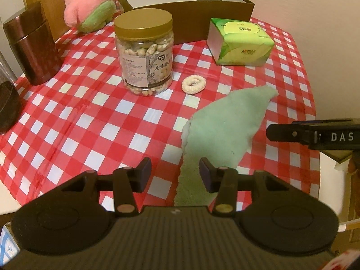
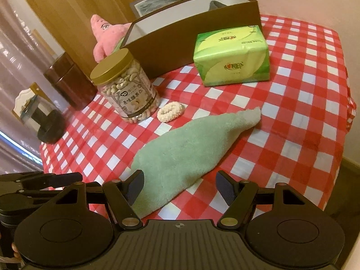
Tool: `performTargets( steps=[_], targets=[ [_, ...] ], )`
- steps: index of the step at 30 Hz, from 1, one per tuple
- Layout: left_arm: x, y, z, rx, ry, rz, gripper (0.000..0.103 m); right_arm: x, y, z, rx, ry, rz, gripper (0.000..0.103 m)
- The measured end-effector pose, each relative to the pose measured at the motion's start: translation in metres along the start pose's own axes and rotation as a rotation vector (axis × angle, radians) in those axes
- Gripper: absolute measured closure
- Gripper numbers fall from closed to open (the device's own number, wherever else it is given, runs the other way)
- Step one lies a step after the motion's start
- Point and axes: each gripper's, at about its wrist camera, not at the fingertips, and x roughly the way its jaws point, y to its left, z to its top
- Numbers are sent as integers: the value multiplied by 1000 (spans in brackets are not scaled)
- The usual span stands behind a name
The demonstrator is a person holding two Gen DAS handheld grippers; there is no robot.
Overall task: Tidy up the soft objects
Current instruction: 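Move both tools back toward the mint green towel, then grasp the mint green towel with the right tool and lift it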
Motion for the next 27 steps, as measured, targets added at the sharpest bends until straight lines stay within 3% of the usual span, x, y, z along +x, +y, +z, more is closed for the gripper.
performTargets(
  steps=[14,19,27],
  targets=[
    [15,9,2,15,22,7,58,13,0,2,-9,1,-23,32],
    [16,9,4,43,2,13,42,16,-2,1,7,2,-34,32],
    [13,18,4,45,-33,13,33,25,0,-1,16,4,-45,32]
  ],
)
